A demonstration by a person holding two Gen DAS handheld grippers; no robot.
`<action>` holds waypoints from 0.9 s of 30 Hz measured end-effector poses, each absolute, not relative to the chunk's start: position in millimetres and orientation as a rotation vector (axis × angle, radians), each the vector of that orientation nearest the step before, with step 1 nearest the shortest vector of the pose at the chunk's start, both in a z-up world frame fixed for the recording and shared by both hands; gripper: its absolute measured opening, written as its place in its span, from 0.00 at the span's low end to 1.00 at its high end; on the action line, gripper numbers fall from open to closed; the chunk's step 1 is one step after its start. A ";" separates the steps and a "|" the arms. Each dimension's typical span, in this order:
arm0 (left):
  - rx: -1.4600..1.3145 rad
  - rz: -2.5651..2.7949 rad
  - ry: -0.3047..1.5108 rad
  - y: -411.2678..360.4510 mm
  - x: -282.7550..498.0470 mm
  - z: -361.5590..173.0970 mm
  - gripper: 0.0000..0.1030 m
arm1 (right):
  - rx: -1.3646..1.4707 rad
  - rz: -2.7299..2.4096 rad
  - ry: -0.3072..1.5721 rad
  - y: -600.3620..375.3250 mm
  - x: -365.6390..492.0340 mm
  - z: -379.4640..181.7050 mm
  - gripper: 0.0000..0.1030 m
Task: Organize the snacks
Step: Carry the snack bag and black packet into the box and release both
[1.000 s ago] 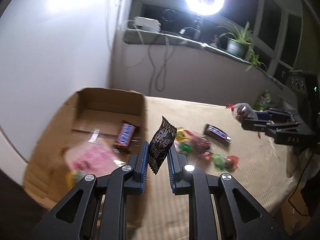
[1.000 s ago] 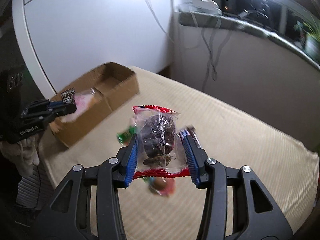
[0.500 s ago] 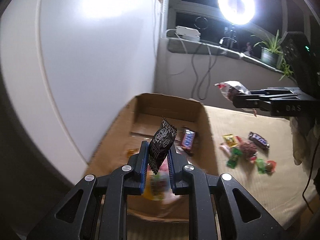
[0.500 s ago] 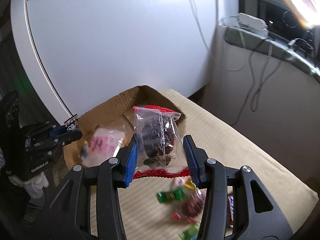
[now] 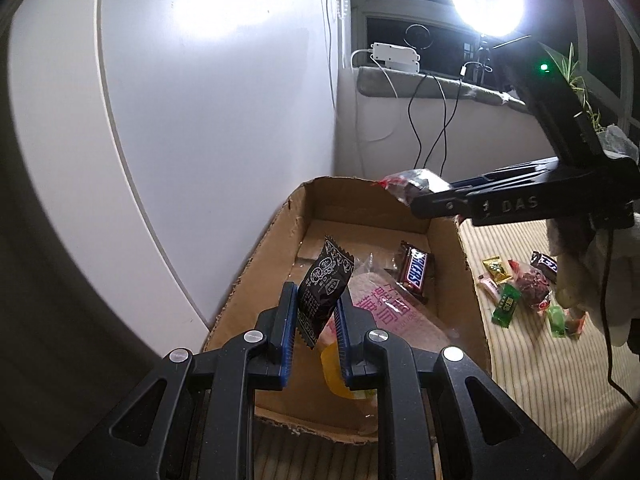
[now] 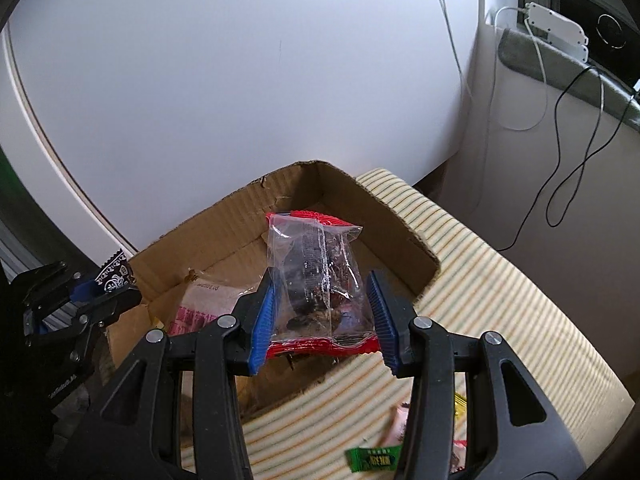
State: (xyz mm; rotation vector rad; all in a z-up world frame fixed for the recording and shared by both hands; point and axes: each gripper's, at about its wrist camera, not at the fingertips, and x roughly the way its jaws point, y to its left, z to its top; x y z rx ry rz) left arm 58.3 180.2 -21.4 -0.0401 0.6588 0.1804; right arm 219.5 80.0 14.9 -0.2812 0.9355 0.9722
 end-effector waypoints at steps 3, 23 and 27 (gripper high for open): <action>-0.031 0.180 0.661 178.4 60.7 -21.9 0.16 | -0.294 0.974 0.940 85.3 221.2 10.1 0.45; -0.045 0.180 0.644 174.0 59.8 -16.2 0.54 | -0.290 0.943 0.898 79.3 223.2 19.7 0.86; -0.039 0.173 0.638 169.8 57.9 -12.3 0.54 | -0.288 0.935 0.894 73.6 222.3 23.2 0.86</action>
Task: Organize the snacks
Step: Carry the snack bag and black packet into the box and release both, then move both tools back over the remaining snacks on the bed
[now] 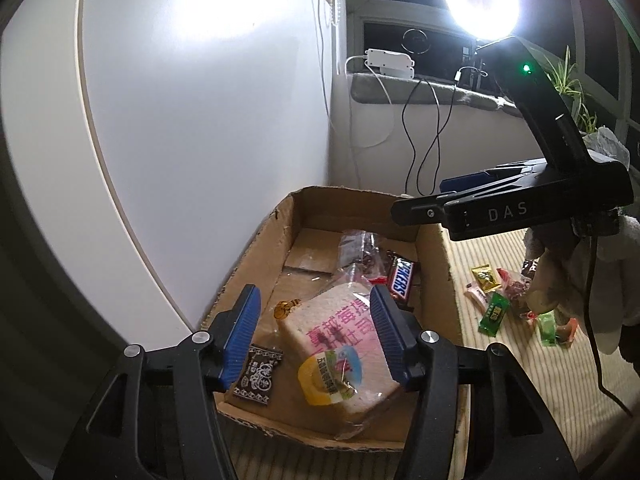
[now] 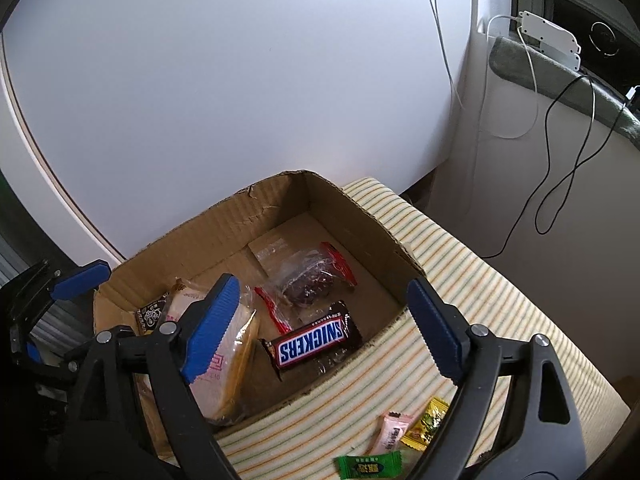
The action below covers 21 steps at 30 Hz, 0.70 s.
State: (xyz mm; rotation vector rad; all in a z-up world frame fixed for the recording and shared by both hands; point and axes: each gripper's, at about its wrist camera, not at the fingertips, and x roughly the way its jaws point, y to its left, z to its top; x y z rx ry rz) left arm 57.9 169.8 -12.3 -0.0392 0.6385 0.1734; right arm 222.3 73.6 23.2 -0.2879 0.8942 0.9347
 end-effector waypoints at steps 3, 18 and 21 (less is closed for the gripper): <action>-0.030 0.171 0.633 165.6 54.1 -9.2 0.55 | -0.286 0.933 0.888 68.3 219.7 26.9 0.86; -0.010 0.142 0.600 136.6 36.4 4.5 0.55 | -0.285 0.913 0.847 31.0 195.6 54.3 0.86; -0.011 0.120 0.599 127.3 34.0 4.3 0.55 | -0.284 0.903 0.839 11.8 191.1 58.7 0.86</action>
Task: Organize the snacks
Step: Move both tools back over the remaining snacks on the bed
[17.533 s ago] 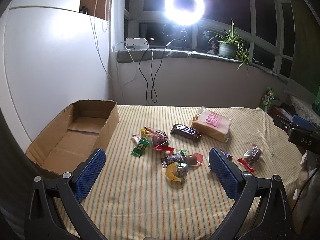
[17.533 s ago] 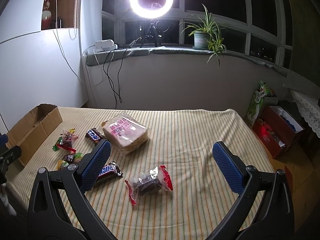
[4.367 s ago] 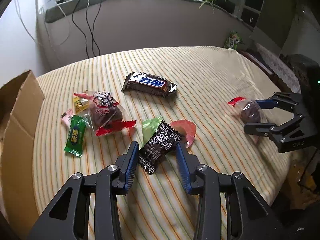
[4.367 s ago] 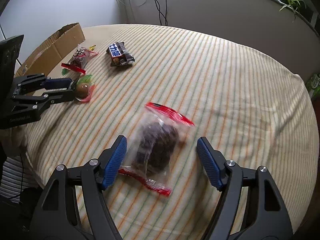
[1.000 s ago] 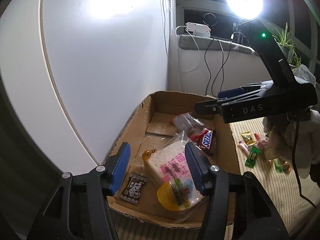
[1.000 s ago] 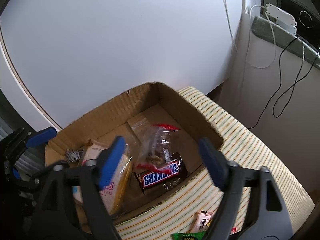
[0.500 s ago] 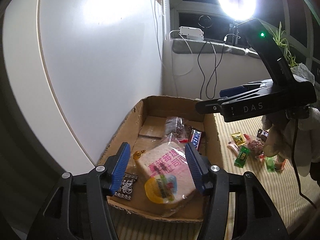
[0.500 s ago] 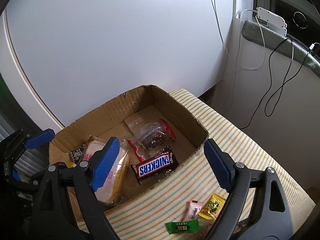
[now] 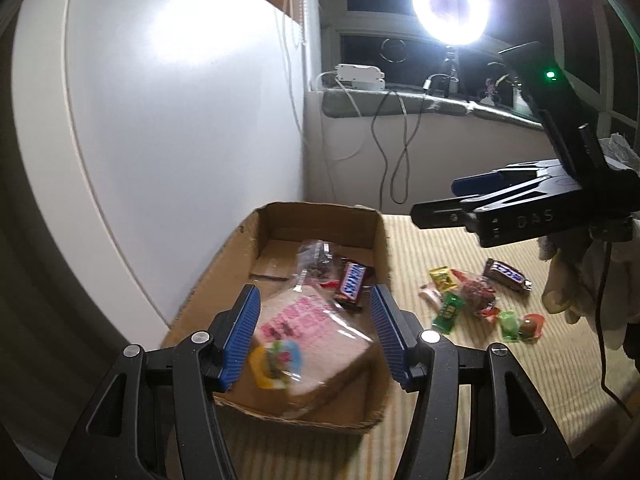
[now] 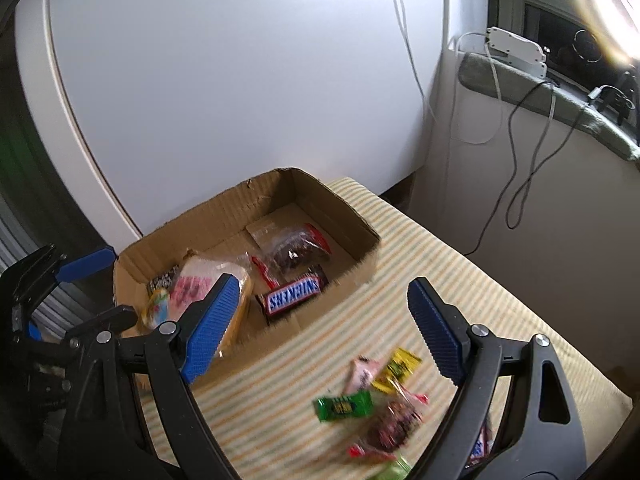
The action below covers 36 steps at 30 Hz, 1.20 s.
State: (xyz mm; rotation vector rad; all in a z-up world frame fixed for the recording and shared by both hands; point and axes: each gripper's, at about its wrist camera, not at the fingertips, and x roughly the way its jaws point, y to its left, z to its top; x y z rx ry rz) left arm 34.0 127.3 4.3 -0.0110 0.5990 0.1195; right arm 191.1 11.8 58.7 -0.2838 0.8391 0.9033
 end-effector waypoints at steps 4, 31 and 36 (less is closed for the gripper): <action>-0.019 0.076 0.607 111.6 36.3 -0.1 0.55 | -0.278 0.887 0.832 -21.2 185.1 62.6 0.86; -0.096 -0.168 0.764 22.6 98.6 -43.3 0.55 | -0.387 0.903 1.000 -138.0 152.0 -22.2 0.59; -0.106 -0.203 0.803 10.6 116.7 -53.0 0.55 | -0.369 0.927 1.023 -138.4 155.2 -30.5 0.59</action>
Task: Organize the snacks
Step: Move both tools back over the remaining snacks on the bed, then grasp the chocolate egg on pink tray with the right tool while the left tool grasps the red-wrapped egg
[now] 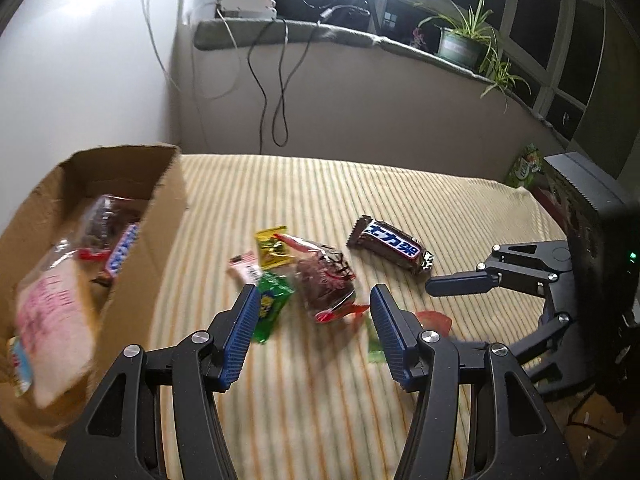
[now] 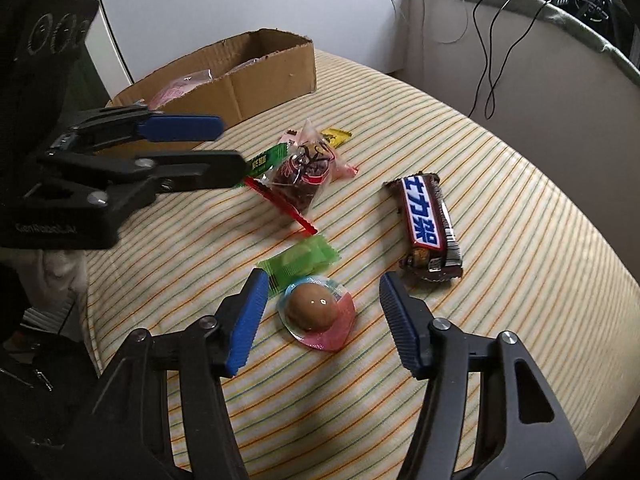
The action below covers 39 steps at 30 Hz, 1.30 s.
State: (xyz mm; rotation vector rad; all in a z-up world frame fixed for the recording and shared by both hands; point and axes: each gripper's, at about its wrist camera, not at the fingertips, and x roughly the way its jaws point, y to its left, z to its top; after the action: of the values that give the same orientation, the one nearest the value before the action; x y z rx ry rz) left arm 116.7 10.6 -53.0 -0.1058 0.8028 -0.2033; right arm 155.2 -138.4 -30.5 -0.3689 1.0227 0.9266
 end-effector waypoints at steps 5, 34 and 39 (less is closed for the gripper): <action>-0.115 -0.222 0.842 2.8 132.3 -65.1 0.55 | -0.365 0.933 1.035 -140.0 158.0 -34.5 0.59; -0.079 -0.237 0.841 -7.4 137.5 -67.8 0.30 | -0.377 0.882 1.034 -152.4 147.8 -40.0 0.36; -0.083 -0.236 0.811 -2.0 127.6 -59.5 0.30 | -0.373 0.853 1.010 -159.4 143.5 -33.8 0.36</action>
State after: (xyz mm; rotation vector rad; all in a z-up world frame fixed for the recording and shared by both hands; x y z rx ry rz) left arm 127.6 -2.0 -59.5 -0.0827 0.8107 -0.2360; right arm 143.5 -159.4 -33.8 -0.3728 1.0102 0.8526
